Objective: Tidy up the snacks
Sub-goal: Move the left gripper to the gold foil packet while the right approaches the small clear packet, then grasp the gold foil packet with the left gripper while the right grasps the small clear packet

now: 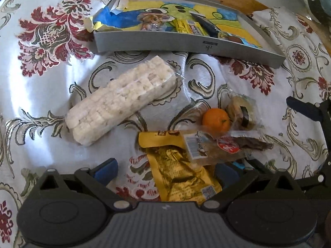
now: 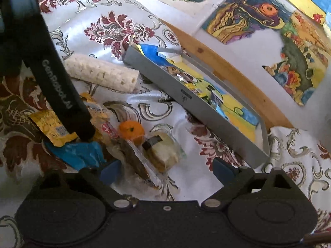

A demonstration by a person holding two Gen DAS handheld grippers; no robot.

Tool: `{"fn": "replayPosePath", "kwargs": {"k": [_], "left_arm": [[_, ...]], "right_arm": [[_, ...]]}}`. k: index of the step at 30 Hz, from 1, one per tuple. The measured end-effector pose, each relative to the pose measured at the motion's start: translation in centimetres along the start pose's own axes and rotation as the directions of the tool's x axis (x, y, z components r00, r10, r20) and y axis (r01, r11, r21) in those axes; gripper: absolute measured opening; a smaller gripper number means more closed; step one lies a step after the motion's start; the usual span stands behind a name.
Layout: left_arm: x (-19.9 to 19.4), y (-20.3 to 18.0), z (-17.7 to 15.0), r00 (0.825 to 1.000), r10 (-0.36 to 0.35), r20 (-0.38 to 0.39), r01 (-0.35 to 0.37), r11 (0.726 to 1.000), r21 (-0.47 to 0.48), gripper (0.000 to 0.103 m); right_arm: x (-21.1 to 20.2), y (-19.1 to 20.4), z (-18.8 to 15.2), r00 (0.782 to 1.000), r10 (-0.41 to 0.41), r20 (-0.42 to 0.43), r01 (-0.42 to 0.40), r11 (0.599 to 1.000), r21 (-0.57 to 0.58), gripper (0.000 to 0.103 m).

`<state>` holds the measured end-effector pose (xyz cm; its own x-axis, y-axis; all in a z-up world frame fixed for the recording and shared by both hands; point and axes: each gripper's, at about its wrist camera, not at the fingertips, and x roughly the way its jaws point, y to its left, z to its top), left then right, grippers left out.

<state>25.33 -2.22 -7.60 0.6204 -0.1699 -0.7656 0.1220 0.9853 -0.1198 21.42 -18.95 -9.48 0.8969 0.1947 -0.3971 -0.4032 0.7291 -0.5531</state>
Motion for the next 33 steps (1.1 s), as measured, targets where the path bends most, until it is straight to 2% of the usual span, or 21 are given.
{"fn": "replayPosePath", "kwargs": {"k": [3,6,8,12,13,14,18,23,26,33], "left_arm": [[0.1,0.1,0.0,1.0,-0.002,-0.002,0.002,1.0,-0.003,0.102],[0.0,0.1,0.0,1.0,-0.007,-0.005,0.007,1.0,0.006,0.102],[-0.1,0.1,-0.1,1.0,-0.01,-0.011,0.011,1.0,0.009,0.102],[-0.3,0.1,-0.2,1.0,-0.012,-0.019,0.012,1.0,0.007,0.102],[-0.3,0.1,-0.2,1.0,-0.012,-0.021,0.012,1.0,0.005,0.102],[-0.3,0.1,-0.2,1.0,-0.012,-0.022,0.012,1.0,0.002,0.102],[-0.6,0.2,-0.2,1.0,-0.011,-0.025,0.011,1.0,-0.01,0.101],[-0.9,0.6,-0.2,1.0,-0.01,-0.024,0.009,0.999,-0.046,0.092],[-1.0,0.9,0.1,0.999,-0.007,-0.032,0.004,0.996,-0.084,0.088],[0.1,0.4,1.4,0.995,0.033,-0.092,-0.05,0.981,-0.189,0.087]], "right_arm": [[0.1,0.2,0.2,1.0,0.023,0.02,-0.023,1.0,-0.015,0.079],[-0.1,0.8,0.2,0.998,0.049,0.033,-0.047,0.998,-0.046,0.062],[-0.2,1.2,0.2,0.997,0.065,0.036,-0.062,0.995,-0.073,0.047],[-0.1,1.9,0.3,0.996,0.076,0.037,-0.072,0.992,-0.104,0.038],[-0.1,2.0,0.3,0.996,0.082,0.037,-0.078,0.991,-0.107,0.032],[-0.2,2.1,0.3,0.995,0.088,0.037,-0.083,0.99,-0.11,0.02],[-0.3,2.0,0.4,0.995,0.093,0.035,-0.09,0.991,-0.099,0.018],[-0.8,1.1,0.8,0.994,0.093,0.052,-0.091,0.995,-0.042,0.014],[-1.2,0.6,1.1,0.994,0.093,0.062,-0.092,0.996,-0.011,0.013],[-1.7,0.1,1.3,0.993,0.083,0.087,-0.084,0.996,0.011,0.012]]}}
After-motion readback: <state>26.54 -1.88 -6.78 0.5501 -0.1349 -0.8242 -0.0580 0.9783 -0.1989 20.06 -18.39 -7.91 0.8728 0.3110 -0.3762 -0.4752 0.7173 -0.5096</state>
